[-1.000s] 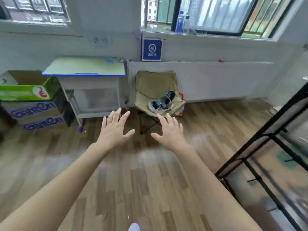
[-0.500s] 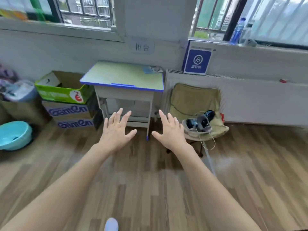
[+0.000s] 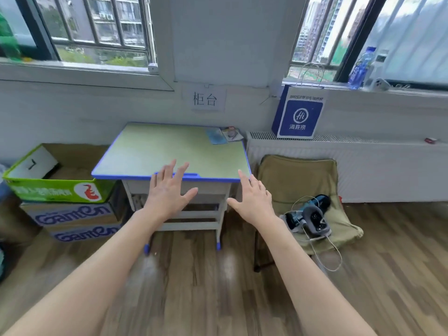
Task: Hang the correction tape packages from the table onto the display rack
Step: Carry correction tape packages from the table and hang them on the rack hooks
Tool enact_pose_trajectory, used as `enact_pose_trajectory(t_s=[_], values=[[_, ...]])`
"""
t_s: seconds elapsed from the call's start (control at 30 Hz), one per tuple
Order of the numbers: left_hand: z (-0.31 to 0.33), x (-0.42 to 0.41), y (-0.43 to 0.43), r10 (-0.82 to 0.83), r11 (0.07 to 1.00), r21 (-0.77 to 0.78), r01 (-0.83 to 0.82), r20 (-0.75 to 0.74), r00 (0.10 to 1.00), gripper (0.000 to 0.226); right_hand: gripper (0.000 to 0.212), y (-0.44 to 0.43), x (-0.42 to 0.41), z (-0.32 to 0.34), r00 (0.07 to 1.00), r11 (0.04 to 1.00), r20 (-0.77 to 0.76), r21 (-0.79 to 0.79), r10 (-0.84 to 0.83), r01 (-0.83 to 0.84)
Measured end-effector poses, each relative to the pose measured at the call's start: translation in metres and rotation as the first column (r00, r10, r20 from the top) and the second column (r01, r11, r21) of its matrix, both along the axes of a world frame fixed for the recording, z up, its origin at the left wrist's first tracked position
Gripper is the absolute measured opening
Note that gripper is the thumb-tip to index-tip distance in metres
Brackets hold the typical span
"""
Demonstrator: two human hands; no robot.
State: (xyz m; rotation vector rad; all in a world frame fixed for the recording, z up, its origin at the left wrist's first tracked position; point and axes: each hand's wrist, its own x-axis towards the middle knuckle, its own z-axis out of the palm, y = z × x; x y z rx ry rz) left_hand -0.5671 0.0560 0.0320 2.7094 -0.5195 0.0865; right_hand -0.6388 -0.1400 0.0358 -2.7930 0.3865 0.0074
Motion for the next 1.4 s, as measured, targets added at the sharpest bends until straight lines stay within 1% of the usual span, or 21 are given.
enact_pose_trajectory(t_s=[0.2, 0.3, 0.47, 0.6, 0.83, 0.97, 1.03, 1.2, 1.33, 1.4], values=[[-0.022, 0.097, -0.035, -0.046, 0.999, 0.008, 0.046, -0.042, 0.998, 0.069, 0.079, -0.033, 0.100, -0.016, 0.999, 0.999, -0.032, -0.001, -0.038, 0.038], [-0.032, 0.152, -0.060, -0.030, 0.999, 0.029, 0.032, -0.061, 0.998, 0.070, 0.079, -0.059, 0.159, -0.023, 0.998, 0.999, -0.053, 0.003, -0.032, 0.032], [-0.045, 0.246, -0.109, 0.000, 0.999, 0.038, 0.004, -0.093, 0.996, 0.071, 0.077, -0.110, 0.259, -0.029, 0.999, 0.999, -0.039, 0.049, -0.014, 0.016], [-0.057, 0.306, -0.152, 0.029, 0.999, 0.031, -0.025, -0.153, 0.988, 0.072, 0.076, -0.149, 0.324, -0.038, 0.999, 0.999, -0.052, 0.046, 0.005, -0.003], [-0.092, 0.384, -0.199, 0.044, 0.999, 0.029, -0.037, -0.289, 0.956, 0.071, 0.074, -0.188, 0.416, -0.076, 0.994, 0.995, -0.106, 0.094, -0.025, 0.035], [-0.117, 0.435, -0.224, 0.040, 0.998, 0.051, -0.023, -0.370, 0.928, 0.072, 0.072, -0.204, 0.464, -0.106, 0.984, 0.992, -0.167, 0.106, -0.056, 0.075], [-0.128, 0.461, -0.238, 0.040, 0.999, 0.033, -0.029, -0.397, 0.917, 0.071, 0.072, -0.209, 0.487, -0.121, 0.978, 0.989, -0.197, 0.113, -0.072, 0.095], [-0.157, 0.508, -0.264, 0.080, 0.997, 0.047, -0.065, -0.455, 0.887, 0.074, 0.073, -0.214, 0.541, -0.154, 0.973, 0.992, -0.215, 0.071, -0.090, 0.107], [-0.183, 0.528, -0.276, 0.101, 0.985, 0.170, -0.028, -0.439, 0.893, 0.068, 0.078, -0.218, 0.575, -0.180, 0.951, 0.995, -0.295, 0.022, -0.089, 0.100], [-0.188, 0.528, -0.276, 0.085, 0.978, 0.209, -0.001, -0.397, 0.914, 0.064, 0.082, -0.221, 0.579, -0.186, 0.951, 0.996, -0.299, 0.014, -0.075, 0.083]])
